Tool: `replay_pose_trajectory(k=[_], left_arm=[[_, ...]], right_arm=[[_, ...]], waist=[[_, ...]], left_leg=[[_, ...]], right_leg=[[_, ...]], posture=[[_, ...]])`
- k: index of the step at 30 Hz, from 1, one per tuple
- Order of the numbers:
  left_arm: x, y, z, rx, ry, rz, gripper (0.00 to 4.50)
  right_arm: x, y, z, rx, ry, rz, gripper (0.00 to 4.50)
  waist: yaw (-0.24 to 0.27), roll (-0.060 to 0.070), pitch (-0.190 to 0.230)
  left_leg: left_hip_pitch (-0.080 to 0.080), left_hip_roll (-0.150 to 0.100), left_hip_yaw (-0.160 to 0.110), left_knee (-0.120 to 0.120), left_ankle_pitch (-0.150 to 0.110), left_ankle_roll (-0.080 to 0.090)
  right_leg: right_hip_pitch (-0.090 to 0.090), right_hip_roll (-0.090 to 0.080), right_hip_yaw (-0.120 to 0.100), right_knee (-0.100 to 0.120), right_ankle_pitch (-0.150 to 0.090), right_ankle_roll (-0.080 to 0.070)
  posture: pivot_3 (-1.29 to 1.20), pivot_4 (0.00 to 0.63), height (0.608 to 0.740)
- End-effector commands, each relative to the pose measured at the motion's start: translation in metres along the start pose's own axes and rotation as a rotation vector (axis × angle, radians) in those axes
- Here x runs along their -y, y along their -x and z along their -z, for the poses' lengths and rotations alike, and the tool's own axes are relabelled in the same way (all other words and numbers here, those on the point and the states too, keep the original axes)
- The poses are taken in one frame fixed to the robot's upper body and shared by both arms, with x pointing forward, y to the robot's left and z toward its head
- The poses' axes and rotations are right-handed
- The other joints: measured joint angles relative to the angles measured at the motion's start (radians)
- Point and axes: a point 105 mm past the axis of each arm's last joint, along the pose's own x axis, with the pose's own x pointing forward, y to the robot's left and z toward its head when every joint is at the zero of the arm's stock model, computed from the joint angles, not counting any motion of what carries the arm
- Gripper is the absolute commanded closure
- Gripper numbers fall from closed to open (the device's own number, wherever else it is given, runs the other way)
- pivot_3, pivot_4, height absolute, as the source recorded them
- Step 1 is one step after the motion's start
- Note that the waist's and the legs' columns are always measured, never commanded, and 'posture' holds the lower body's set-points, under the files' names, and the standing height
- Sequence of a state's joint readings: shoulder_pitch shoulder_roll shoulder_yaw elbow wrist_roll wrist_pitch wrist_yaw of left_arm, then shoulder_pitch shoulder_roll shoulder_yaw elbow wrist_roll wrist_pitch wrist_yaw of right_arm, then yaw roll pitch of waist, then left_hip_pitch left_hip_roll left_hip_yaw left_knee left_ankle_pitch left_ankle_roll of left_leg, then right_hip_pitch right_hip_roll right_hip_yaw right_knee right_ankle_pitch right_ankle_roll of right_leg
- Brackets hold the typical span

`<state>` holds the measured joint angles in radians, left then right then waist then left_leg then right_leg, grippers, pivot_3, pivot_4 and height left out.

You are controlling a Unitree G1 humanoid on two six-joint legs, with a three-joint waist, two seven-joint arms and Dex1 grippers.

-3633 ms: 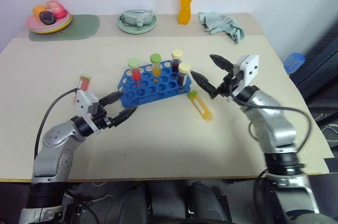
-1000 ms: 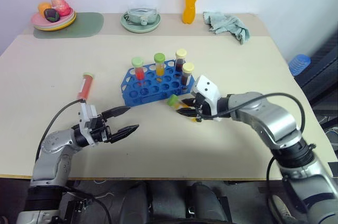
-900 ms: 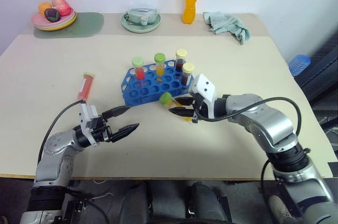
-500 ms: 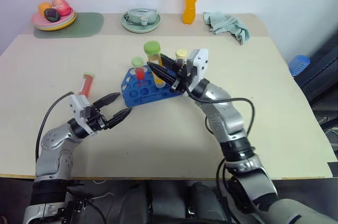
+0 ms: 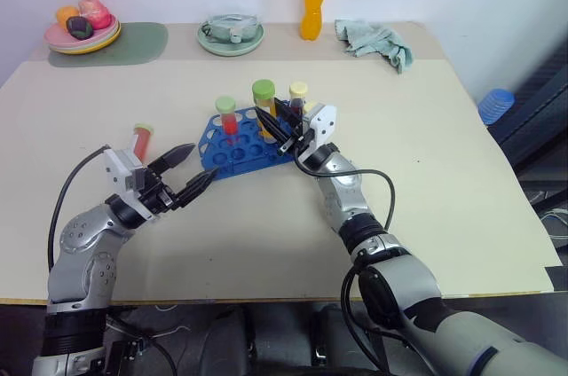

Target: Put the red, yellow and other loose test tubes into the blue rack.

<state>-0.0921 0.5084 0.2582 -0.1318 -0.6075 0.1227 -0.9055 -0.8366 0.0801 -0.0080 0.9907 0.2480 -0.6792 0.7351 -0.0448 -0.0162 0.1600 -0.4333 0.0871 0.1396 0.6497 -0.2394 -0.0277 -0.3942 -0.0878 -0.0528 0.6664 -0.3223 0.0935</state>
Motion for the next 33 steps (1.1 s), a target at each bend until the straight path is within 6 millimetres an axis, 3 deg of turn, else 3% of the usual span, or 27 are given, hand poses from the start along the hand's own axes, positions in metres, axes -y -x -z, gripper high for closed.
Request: replay_pose_trajectory(k=[1, 17, 33], left_arm=[[-0.001, 0.002, -0.019, 0.033, -0.042, -0.014, 0.74], [-0.001, 0.008, -0.022, 0.000, -0.046, -0.005, 0.74], [-0.004, 0.014, -0.016, -0.005, -0.038, 0.004, 0.74]], right_arm=[[-0.004, -0.006, -0.009, 0.056, 0.015, -0.018, 3.70], [-0.004, 0.009, 0.015, -0.031, -0.004, 0.024, 3.70], [0.008, 0.013, 0.025, -0.093, 0.020, 0.133, 3.70]], waist=[[-0.001, 0.000, 0.000], [-0.001, 0.000, 0.000], [-0.001, 0.000, 0.000]], left_leg=[[0.000, 0.000, 0.000, 0.000, 0.000, 0.000], [0.002, 0.000, -0.001, -0.001, 0.000, -0.001], [0.006, 0.000, -0.001, -0.001, 0.000, -0.001]], right_leg=[[0.000, 0.000, 0.000, 0.000, 0.000, 0.000], [0.001, 0.000, 0.000, 0.000, 0.000, 0.000], [0.006, 0.000, 0.000, 0.000, 0.000, 0.000]], posture=[[0.00, 0.150, 0.740], [0.00, 0.150, 0.740], [0.00, 0.150, 0.740]])
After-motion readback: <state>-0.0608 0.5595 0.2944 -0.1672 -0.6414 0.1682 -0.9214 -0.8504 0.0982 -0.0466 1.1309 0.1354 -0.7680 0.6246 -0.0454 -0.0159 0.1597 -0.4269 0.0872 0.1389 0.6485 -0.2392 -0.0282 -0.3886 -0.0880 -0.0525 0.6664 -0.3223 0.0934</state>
